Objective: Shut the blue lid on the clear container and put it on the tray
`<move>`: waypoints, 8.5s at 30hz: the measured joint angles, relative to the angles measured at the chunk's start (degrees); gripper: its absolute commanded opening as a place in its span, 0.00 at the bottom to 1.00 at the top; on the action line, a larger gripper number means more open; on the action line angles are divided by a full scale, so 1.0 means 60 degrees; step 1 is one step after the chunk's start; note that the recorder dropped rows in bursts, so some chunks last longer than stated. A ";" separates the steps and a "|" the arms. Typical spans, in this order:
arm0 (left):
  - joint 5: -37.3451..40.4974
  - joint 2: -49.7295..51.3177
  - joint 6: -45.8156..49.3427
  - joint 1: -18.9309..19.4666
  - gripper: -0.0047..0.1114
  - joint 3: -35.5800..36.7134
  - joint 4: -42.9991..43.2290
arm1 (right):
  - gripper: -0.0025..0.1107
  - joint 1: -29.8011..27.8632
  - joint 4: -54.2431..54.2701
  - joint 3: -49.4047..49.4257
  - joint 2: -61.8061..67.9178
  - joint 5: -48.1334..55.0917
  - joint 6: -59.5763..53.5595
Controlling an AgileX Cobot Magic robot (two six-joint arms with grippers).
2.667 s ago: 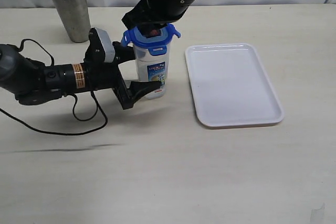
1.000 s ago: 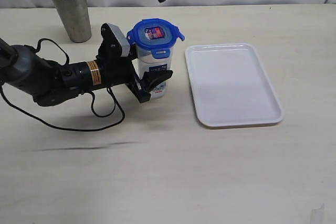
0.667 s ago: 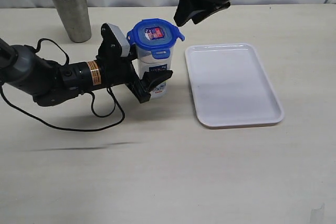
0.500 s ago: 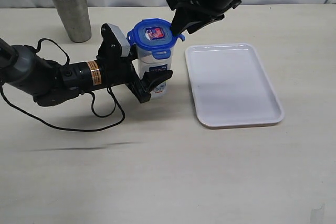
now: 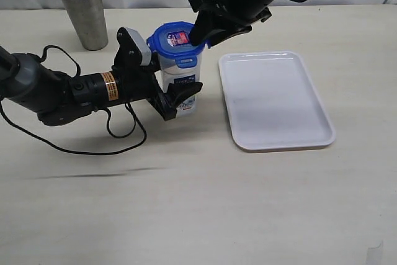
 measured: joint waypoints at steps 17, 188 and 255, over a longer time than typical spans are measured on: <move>0.0155 0.0000 -0.0046 0.0155 0.04 0.0020 -0.0272 | 0.23 -0.0441 0.2729 -0.0225 0.1098 0.0113 -0.1776; -0.0902 0.0004 0.2028 0.0656 0.04 -0.0621 0.5157 | 0.39 0.2588 -0.2868 0.1689 -0.1641 -0.1052 -0.5550; -0.0741 0.0004 -0.0177 0.0656 0.04 -0.0621 0.4429 | 0.39 0.1394 -0.2548 0.2769 -0.2681 -0.1126 0.1974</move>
